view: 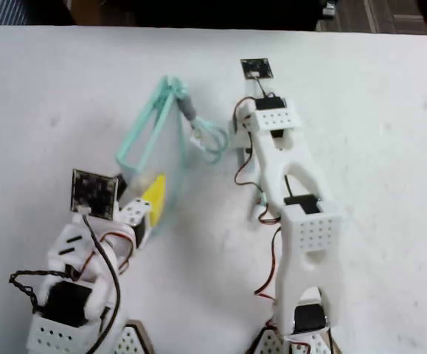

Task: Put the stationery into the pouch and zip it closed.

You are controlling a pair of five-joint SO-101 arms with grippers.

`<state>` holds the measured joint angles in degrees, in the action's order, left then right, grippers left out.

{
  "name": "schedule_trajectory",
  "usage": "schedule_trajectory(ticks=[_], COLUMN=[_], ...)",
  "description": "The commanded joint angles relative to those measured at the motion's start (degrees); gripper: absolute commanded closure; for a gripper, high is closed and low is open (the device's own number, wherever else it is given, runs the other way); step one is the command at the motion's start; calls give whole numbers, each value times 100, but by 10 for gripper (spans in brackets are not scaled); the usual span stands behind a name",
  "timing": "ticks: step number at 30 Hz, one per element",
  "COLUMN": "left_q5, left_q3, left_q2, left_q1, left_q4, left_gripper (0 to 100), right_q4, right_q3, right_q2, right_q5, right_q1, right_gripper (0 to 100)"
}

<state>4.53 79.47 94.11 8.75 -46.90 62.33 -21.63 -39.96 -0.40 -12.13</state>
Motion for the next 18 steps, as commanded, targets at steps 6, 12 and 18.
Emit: schedule_trajectory(ticks=[6, 12, 18], left_q5=[62, 62, 53], left_q3=[-220, -220, -220], left_q2=[4, 4, 4], left_q1=[-31, -22, -22], left_q4=[26, 26, 26], left_gripper=[797, 797, 797], right_q4=[312, 382, 400], right_q3=[-141, -158, -123], right_q2=[435, 453, 620], right_q5=[105, 105, 105], right_q1=[31, 31, 4], right_gripper=[983, 983, 983])
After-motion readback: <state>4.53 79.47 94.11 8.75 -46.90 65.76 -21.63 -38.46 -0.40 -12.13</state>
